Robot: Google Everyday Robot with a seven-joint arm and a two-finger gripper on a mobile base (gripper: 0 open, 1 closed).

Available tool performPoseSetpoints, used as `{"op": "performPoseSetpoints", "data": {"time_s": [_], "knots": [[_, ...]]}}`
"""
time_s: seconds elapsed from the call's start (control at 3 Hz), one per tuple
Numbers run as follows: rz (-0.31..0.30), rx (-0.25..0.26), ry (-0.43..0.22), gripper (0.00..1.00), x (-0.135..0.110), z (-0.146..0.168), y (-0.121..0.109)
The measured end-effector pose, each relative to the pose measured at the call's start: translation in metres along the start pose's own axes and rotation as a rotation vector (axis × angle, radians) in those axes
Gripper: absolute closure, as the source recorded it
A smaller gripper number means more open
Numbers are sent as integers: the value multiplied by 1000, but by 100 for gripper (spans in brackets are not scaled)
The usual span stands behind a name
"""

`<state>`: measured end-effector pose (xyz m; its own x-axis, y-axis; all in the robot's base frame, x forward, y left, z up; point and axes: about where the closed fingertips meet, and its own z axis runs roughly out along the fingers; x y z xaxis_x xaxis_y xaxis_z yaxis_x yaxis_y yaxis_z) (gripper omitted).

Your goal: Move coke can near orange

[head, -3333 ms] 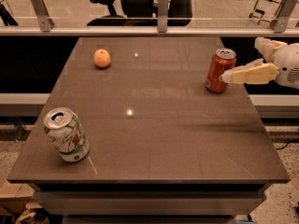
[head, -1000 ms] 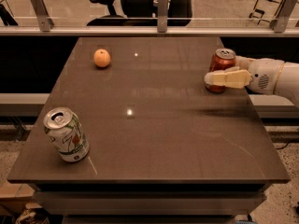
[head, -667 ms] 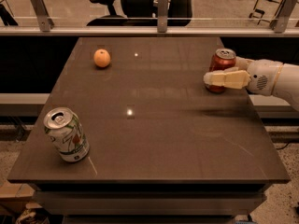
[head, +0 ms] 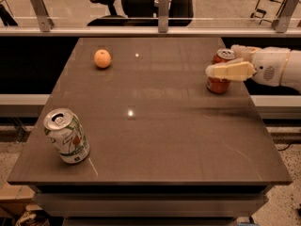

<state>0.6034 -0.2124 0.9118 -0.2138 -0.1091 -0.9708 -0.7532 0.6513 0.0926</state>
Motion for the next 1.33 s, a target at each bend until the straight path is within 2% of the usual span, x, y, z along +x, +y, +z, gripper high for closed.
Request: {"op": "performPoseSetpoints", "data": {"time_s": [1.0, 1.33], "knots": [[-21, -8, 12, 87, -2, 3, 1], [-22, -12, 12, 100, -3, 5, 2]]}}
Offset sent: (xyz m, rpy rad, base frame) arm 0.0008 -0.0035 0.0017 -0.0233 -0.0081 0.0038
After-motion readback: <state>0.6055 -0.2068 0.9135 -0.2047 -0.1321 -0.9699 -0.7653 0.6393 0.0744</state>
